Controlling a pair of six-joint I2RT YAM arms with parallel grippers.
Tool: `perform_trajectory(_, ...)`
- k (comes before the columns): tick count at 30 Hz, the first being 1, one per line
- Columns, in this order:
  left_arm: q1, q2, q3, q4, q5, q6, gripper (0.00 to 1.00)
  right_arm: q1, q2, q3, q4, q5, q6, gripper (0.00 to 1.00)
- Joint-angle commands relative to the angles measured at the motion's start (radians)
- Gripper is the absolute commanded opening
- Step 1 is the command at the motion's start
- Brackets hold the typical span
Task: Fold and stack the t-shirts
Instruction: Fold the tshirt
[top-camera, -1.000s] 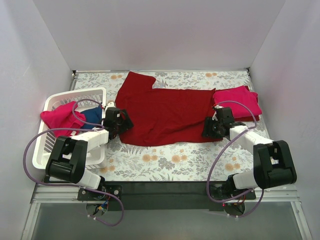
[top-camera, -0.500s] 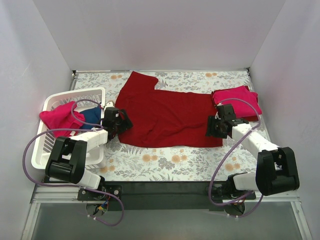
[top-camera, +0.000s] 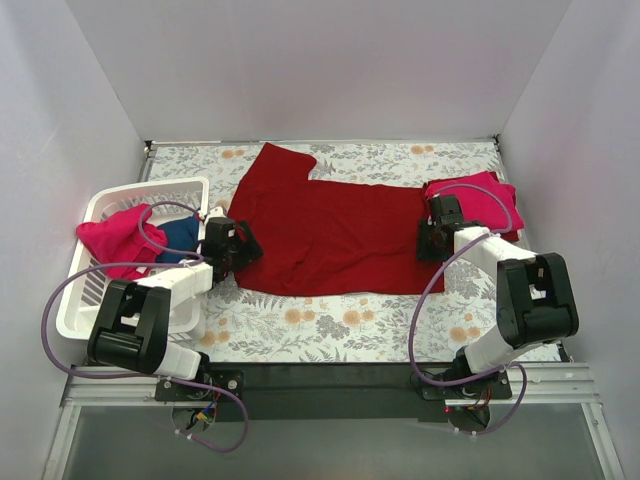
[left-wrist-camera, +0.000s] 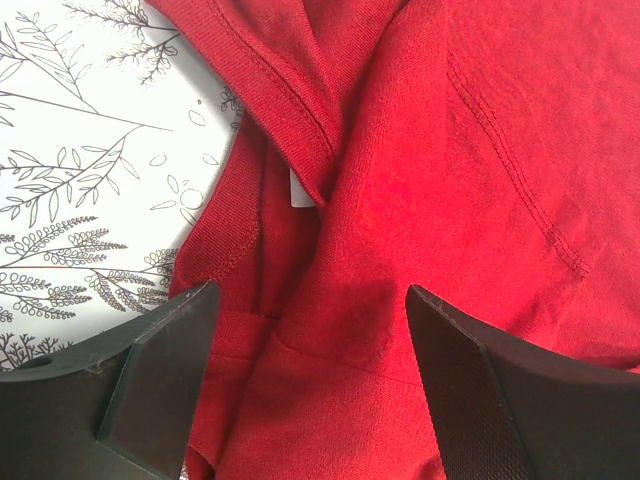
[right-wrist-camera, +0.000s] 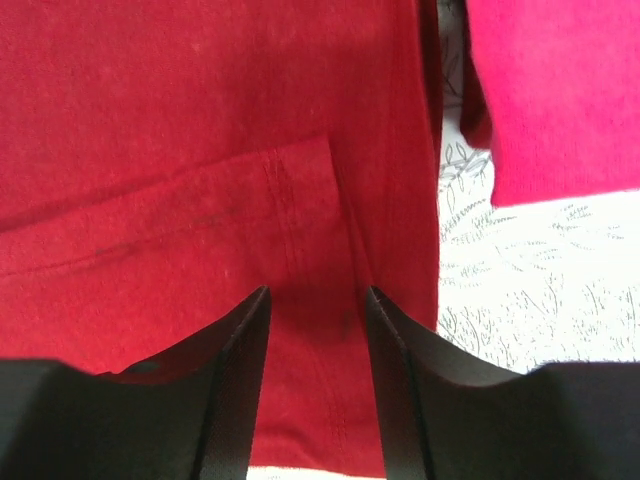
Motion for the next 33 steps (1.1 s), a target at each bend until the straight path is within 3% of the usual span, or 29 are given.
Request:
perform_trajectory(1, 0.020, -0.034, -0.007, -0.018, -0.034, 0.023, 0.70, -0.004, 0.004, 0.014, 0.079, 0.020, -0.022, 0.37)
perform_trajectory(17, 0.020, -0.034, -0.014, -0.011, -0.028, 0.027, 0.70, -0.053, 0.073, -0.003, 0.085, -0.010, -0.037, 0.22)
perform_trajectory(21, 0.020, -0.036, -0.017, -0.012, -0.034, 0.027, 0.70, -0.060, 0.067, -0.009, 0.083, -0.015, -0.039, 0.01)
perform_trajectory(33, 0.027, -0.041, -0.020, -0.021, -0.040, 0.023, 0.70, -0.102, -0.034, -0.036, 0.016, 0.073, -0.036, 0.01)
